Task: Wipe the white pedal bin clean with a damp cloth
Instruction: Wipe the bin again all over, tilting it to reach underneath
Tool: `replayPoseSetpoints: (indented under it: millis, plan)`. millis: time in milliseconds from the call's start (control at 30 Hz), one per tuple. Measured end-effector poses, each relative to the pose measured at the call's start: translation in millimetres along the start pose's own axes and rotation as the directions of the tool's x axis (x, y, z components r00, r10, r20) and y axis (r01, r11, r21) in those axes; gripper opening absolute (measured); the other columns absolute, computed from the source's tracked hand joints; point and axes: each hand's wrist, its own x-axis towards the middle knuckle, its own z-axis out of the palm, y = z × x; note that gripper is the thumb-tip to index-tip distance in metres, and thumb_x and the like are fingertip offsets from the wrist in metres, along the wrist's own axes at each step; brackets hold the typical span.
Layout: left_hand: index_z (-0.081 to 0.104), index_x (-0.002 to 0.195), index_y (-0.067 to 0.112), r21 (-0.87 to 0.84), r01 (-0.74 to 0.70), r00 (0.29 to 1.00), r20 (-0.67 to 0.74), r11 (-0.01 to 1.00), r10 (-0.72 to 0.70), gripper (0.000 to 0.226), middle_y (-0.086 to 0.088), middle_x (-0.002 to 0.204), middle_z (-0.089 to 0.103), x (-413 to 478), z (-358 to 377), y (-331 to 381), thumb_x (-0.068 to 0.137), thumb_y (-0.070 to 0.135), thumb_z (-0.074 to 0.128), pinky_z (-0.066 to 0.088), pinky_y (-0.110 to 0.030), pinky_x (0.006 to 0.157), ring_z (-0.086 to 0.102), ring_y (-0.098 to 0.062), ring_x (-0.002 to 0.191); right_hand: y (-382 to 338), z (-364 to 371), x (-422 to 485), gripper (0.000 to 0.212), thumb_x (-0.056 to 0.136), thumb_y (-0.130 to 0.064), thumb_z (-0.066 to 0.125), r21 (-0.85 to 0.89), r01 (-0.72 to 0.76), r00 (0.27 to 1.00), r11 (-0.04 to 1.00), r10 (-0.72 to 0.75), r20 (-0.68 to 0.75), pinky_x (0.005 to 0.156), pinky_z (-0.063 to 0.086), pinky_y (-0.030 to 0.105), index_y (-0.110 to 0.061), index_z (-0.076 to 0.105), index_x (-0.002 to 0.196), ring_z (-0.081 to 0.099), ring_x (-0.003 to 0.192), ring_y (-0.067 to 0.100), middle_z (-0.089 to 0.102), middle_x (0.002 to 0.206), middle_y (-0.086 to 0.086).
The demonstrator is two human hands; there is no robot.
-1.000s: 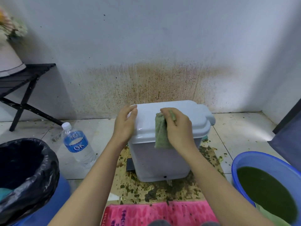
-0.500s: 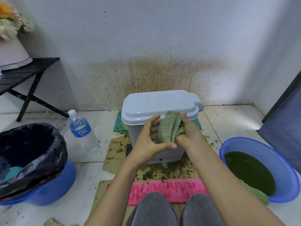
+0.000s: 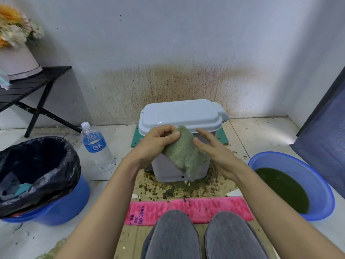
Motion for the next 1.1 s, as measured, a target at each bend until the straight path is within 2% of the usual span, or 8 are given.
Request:
replayPoseSetpoints:
  millis: [100,200,367,533,700,800,967,1100]
  plan:
    - [0.066,0.096,0.006,0.121,0.061,0.984,0.157,0.991,-0.08,0.016,-0.013,0.092,0.064,3.3,-3.8,9.2,0.099,0.02,0.058,0.049,-0.03,0.076,0.06,-0.023,0.086,-8.2,-3.6,3.7,0.078,0.069,-0.045,0.085,-0.064,0.061,0.963,0.996,-0.042,0.267,0.109,0.038,0.032,-0.042,0.049,0.139,0.044,0.133,0.0,0.054,0.14,-0.016]
    - [0.072,0.094,0.01,0.134,0.074,0.988,0.125,0.988,-0.091,0.016,-0.01,0.091,0.07,2.8,-10.5,12.7,0.093,0.025,0.067,0.053,-0.022,0.066,0.066,-0.017,0.081,-19.3,-1.1,4.3,0.051,0.077,-0.025,0.082,-0.096,0.085,0.921,0.992,-0.042,0.388,0.105,0.046,0.04,-0.023,0.066,0.125,0.059,0.123,0.018,0.068,0.126,0.002]
    - [0.066,0.122,0.017,-0.388,0.076,0.968,-0.19,0.919,-0.161,0.058,-0.009,0.11,0.075,-12.2,-10.1,-28.8,0.068,0.028,0.085,0.06,-0.034,0.076,0.074,-0.025,0.097,-17.1,16.3,-1.5,0.023,0.076,-0.005,0.077,0.031,0.145,0.974,0.989,-0.148,0.17,0.083,0.057,0.031,-0.005,0.073,0.099,0.071,0.094,0.022,0.075,0.1,0.014]
    - [0.067,0.116,-0.001,-0.555,0.141,0.937,-0.192,0.82,-0.291,0.062,-0.024,0.115,0.071,-30.6,23.1,-88.6,0.059,0.009,0.091,0.061,-0.041,0.079,0.071,-0.036,0.103,5.4,36.4,1.7,0.006,0.08,-0.025,0.08,-0.308,0.246,0.966,0.919,-0.257,0.003,0.075,0.052,0.024,-0.023,0.076,0.083,0.069,0.082,0.005,0.075,0.084,-0.005]
    - [0.073,0.097,0.019,-0.445,0.054,0.896,-0.374,0.894,-0.24,0.043,-0.011,0.099,0.076,-27.4,11.0,-113.2,0.059,0.013,0.093,0.06,-0.037,0.063,0.074,-0.03,0.086,25.6,23.1,36.9,0.034,0.098,-0.043,0.047,-0.854,0.215,0.709,0.474,-0.677,-0.197,0.105,0.027,0.047,-0.027,0.059,0.126,0.043,0.134,0.017,0.053,0.138,-0.006]
    - [0.071,0.094,0.023,-0.345,0.07,0.889,-0.404,0.936,-0.216,0.033,-0.005,0.089,0.074,-24.8,-4.6,-125.7,0.066,0.019,0.087,0.051,-0.032,0.048,0.071,-0.029,0.074,27.7,14.6,73.8,0.047,0.101,-0.051,0.028,-0.966,0.117,0.795,0.23,-0.604,-0.048,0.111,0.003,0.061,-0.038,0.038,0.145,0.019,0.149,0.018,0.034,0.155,-0.009]
    - [0.07,0.101,0.019,-0.357,0.046,0.884,-0.421,0.933,-0.205,0.043,-0.008,0.102,0.073,-0.7,-40.6,-149.4,0.063,0.01,0.09,0.059,-0.033,0.071,0.071,-0.027,0.095,13.5,7.8,140.5,0.053,0.098,-0.062,0.016,-0.985,0.041,0.834,0.166,-0.548,-0.058,0.108,-0.009,0.067,-0.046,0.035,0.144,0.025,0.146,0.018,0.04,0.151,-0.014]
    - [0.057,0.111,0.026,-0.289,0.011,0.839,-0.519,0.957,-0.166,0.062,-0.005,0.113,0.068,41.8,-62.4,-139.1,0.057,0.017,0.088,0.059,-0.026,0.066,0.072,-0.014,0.091,-16.4,1.7,208.6,0.053,0.098,-0.062,0.018,-0.982,0.045,0.857,0.181,-0.512,-0.055,0.105,-0.011,0.072,-0.045,0.03,0.146,0.027,0.142,0.021,0.04,0.149,-0.015]
